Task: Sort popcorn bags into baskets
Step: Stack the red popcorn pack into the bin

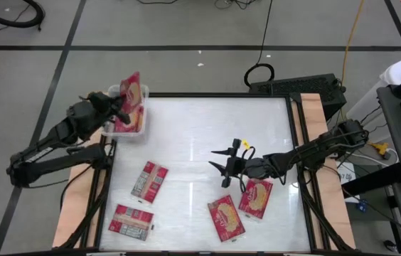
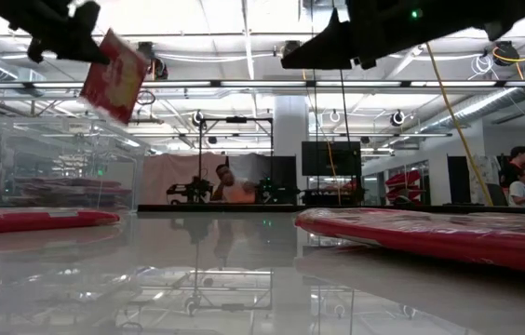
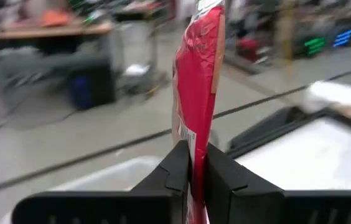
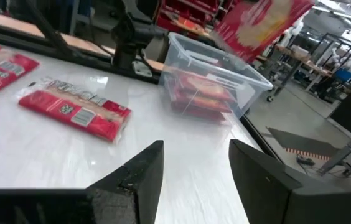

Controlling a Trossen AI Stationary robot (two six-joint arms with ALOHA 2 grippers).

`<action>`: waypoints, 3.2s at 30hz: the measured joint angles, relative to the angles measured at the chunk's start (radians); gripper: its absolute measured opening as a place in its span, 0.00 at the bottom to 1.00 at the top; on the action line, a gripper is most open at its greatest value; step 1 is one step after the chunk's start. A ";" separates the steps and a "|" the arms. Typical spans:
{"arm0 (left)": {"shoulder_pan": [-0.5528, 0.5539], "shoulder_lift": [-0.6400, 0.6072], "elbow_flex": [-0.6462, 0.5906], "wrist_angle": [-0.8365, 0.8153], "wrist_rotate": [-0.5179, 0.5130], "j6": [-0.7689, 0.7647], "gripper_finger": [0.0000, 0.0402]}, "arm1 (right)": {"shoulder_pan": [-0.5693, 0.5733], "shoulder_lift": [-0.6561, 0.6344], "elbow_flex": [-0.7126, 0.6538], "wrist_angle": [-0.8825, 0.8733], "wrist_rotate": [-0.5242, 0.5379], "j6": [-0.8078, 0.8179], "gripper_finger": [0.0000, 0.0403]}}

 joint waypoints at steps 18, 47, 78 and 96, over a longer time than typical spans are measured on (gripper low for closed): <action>0.189 0.199 0.000 -0.275 0.132 -0.150 0.14 | 0.001 0.000 -0.154 0.246 0.000 0.024 0.43; 0.036 0.206 0.000 -0.253 0.365 -0.058 0.10 | -0.027 0.005 -0.152 0.185 -0.156 0.313 0.43; -1.145 0.524 -0.001 -0.193 0.197 -0.438 0.35 | -0.017 0.137 -0.023 0.070 -0.209 0.447 0.43; -1.473 1.002 -0.001 -0.098 -0.072 -0.629 0.62 | -0.018 0.136 -0.023 0.071 -0.210 0.437 0.43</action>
